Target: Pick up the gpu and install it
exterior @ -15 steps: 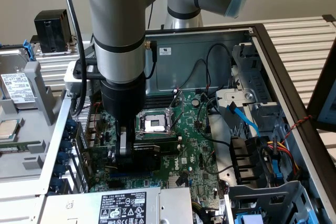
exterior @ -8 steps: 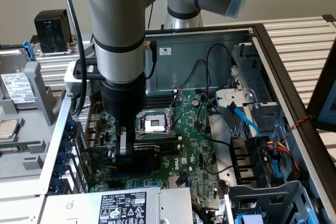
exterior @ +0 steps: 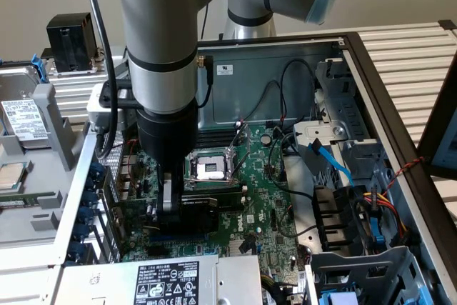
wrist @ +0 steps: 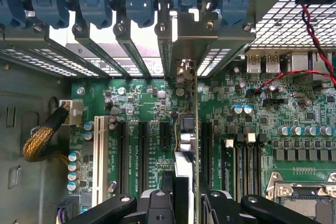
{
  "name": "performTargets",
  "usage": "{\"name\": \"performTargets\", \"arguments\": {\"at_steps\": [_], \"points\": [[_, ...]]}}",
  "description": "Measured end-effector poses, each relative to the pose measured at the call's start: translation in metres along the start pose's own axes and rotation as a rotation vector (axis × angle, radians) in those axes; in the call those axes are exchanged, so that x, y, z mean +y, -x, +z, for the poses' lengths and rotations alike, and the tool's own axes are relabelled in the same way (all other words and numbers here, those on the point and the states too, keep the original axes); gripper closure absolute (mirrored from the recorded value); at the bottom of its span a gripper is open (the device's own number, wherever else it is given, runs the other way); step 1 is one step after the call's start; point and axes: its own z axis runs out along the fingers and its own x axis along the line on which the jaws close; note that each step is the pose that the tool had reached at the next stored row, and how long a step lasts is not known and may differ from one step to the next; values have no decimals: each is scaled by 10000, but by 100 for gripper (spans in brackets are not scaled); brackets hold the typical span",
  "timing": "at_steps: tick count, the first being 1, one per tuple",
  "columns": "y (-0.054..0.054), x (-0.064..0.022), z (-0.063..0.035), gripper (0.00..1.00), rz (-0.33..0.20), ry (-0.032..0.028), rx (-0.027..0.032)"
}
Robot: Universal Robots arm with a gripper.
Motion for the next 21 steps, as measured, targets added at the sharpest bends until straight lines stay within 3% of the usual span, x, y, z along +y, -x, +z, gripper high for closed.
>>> {"name": "performTargets", "arguments": {"at_steps": [21], "points": [[-7,5,9,73,-37,-1,11]]}}
